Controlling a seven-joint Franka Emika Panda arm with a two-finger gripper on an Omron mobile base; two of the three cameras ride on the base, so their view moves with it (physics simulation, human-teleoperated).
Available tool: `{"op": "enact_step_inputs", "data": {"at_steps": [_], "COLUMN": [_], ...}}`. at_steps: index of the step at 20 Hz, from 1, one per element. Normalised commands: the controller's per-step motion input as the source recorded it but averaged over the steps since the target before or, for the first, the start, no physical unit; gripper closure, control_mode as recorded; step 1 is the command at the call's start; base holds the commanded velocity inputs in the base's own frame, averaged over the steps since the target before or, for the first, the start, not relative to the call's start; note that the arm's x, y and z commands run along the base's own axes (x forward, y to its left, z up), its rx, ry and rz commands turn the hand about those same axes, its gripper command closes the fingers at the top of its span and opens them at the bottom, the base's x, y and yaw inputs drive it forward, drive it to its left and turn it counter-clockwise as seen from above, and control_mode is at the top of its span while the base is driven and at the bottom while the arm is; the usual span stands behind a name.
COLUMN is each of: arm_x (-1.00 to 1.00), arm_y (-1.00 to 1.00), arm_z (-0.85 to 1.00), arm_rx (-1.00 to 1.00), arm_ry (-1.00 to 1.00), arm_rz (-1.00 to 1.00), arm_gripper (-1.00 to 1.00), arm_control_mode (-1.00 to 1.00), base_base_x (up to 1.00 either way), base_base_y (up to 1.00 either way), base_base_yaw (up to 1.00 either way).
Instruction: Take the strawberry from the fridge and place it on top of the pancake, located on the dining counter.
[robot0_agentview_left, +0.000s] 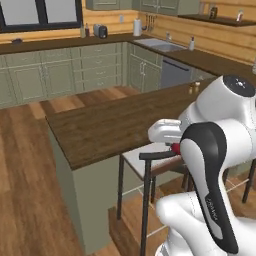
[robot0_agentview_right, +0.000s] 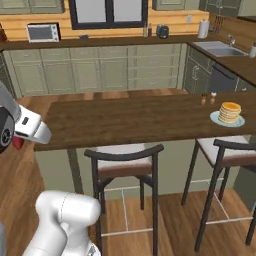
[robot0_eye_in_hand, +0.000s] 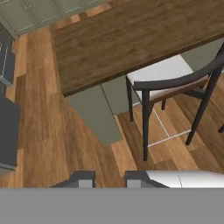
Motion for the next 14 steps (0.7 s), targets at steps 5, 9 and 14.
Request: {"op": "enact_step_inputs", "data": {"at_steps": [5,9,14], "arm_x": [0.0,0.0,0.0], "arm_y": [0.0,0.0,0.0], "arm_z": [0.0,0.0,0.0], "arm_rx": [0.0,0.0,0.0], "arm_ry": [0.0,0.0,0.0], "arm_rz": [0.0,0.0,0.0], "arm_gripper": [1.0,1.0,1.0], "arm_control_mode": [1.0,1.0,1.0], "base_base_x": [0.44,0.56,0.63], "base_base_y": [-1.0,-1.0,-1.0], "base_base_yaw": [-0.01,0.0,0.0]}}
